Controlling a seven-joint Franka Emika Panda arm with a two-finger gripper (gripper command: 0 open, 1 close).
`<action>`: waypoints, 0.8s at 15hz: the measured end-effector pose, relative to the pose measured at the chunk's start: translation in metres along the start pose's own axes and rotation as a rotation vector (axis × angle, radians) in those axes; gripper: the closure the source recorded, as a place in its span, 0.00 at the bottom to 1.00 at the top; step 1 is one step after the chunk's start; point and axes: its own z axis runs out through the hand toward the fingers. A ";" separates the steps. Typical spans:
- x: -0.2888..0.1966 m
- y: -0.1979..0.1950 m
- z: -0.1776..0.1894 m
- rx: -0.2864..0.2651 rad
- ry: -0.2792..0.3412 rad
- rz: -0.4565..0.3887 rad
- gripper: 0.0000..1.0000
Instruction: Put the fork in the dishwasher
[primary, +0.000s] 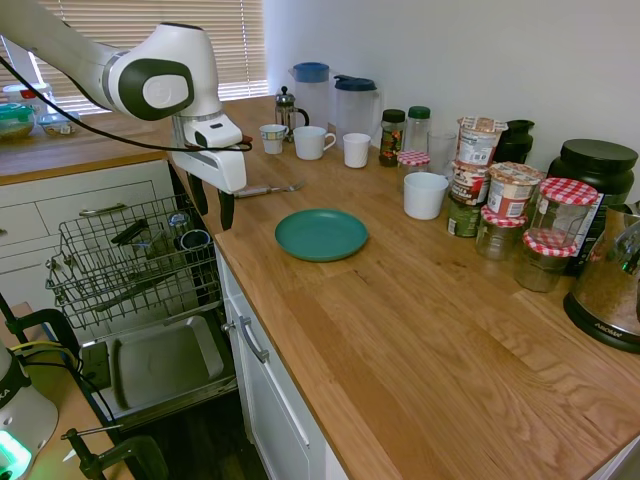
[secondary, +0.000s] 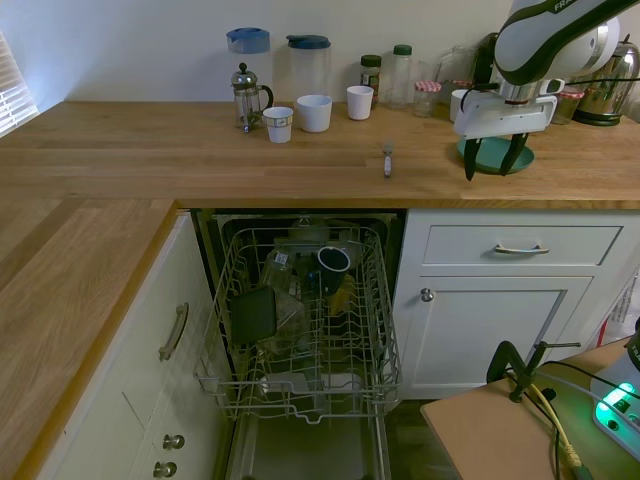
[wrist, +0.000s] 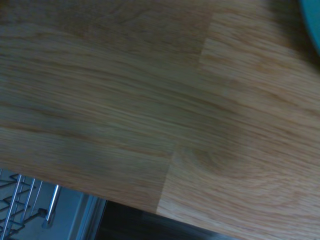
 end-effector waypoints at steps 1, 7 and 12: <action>0.000 0.000 0.000 -0.001 -0.001 0.000 0.00; 0.005 -0.038 -0.025 0.015 0.000 0.029 0.00; 0.022 -0.103 -0.028 0.050 0.006 0.243 0.00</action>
